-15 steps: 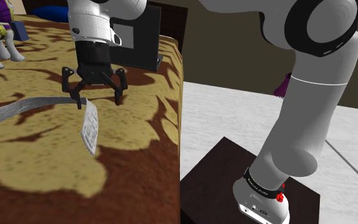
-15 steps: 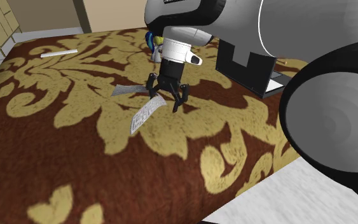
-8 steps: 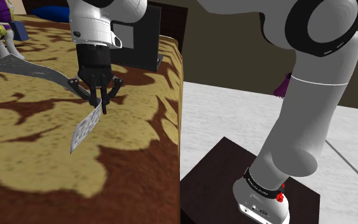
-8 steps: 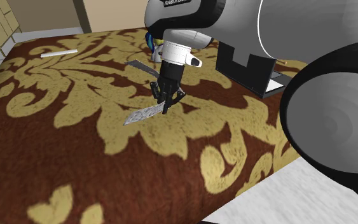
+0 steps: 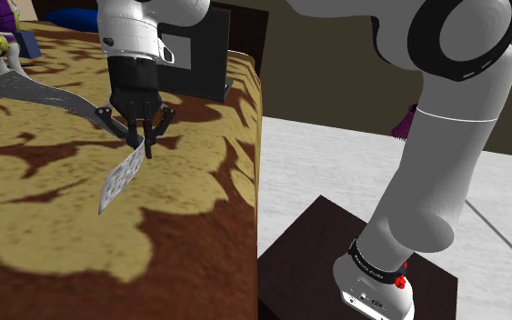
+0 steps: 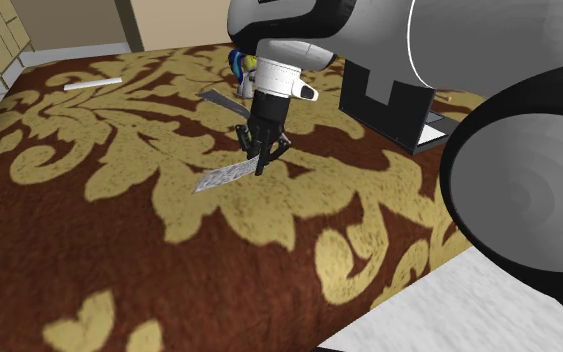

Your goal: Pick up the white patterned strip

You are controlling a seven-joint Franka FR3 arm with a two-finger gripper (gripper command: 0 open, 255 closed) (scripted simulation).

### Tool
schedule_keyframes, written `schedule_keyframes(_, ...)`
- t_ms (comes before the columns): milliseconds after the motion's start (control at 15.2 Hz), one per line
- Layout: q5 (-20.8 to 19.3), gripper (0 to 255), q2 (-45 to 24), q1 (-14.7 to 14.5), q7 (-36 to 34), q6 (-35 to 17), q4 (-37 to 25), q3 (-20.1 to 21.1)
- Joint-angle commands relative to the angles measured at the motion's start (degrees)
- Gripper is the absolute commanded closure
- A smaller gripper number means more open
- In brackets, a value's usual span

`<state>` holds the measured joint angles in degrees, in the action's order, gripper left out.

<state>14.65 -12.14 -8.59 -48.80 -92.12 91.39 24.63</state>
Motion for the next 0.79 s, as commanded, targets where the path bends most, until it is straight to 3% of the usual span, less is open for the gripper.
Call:
schedule_keyframes(0,0.0,255,0.0,0.0,-0.4,1.4,-1.5,0.0)
schedule_keyframes(726,-0.3,255,-1.2,-0.3,-3.1,9.8,-11.3,0.2)
